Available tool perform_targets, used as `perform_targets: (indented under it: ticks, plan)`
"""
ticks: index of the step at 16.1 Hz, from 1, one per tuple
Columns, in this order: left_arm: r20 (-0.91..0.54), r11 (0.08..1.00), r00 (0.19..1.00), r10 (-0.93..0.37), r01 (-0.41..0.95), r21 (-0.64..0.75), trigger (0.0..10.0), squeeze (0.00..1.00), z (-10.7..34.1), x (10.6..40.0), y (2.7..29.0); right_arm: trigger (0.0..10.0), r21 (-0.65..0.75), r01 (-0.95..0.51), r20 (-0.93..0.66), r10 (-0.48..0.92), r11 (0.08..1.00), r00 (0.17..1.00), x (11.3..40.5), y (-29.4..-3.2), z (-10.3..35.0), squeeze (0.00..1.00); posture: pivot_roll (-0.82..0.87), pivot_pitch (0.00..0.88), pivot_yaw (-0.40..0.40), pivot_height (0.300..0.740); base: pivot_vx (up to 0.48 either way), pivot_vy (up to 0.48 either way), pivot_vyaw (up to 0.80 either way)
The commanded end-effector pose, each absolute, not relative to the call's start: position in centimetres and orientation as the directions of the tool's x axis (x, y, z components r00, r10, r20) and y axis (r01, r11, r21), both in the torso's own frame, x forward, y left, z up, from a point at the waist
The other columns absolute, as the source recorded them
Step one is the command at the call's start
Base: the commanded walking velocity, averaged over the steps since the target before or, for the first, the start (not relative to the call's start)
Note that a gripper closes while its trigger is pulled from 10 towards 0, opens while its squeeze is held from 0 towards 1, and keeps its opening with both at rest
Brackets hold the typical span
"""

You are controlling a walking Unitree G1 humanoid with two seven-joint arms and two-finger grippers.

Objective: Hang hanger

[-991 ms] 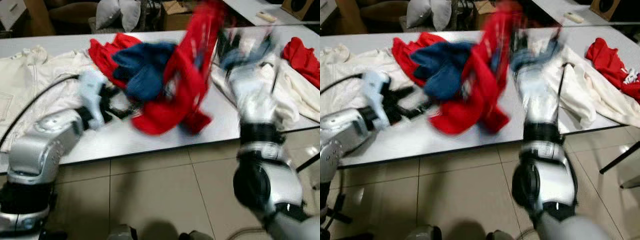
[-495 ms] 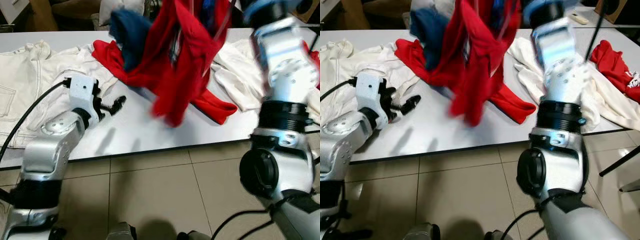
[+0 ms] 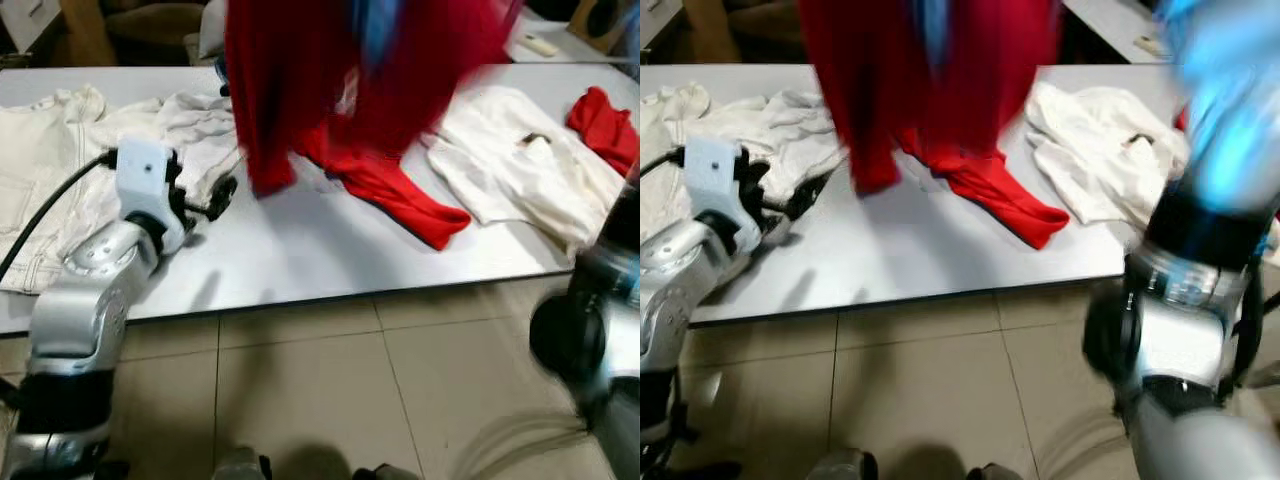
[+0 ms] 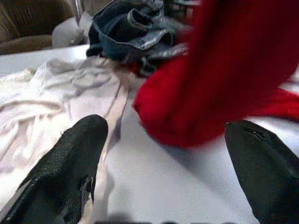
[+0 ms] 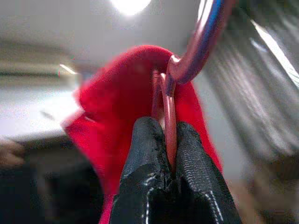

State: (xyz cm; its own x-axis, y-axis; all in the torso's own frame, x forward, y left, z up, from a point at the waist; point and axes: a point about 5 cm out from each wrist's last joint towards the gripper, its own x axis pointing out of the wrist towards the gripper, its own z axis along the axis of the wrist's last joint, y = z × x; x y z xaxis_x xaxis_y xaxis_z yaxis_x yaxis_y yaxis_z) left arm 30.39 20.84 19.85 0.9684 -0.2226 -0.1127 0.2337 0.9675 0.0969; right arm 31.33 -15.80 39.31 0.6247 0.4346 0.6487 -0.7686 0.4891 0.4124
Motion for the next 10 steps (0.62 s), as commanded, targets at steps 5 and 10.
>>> perform_targets:
  ticks: [5,10]
  plan:
    - [-0.244,0.975,0.962,-0.123,0.163,0.152,10.0,0.0,17.7,25.1,24.0,10.0,0.417,-0.637,0.435,0.473,0.648,0.766,28.2,-15.3,32.1,0.0,0.06,0.061,-0.028,0.74,0.0,0.0,0.16]
    - [-0.251,0.969,0.949,-0.191,0.222,0.104,10.0,0.0,16.4,23.5,21.2,10.0,0.451,-0.639,0.341,0.542,0.623,0.768,24.5,-15.8,27.9,0.0,0.06,0.08,-0.018,0.74,0.0,0.0,0.8]
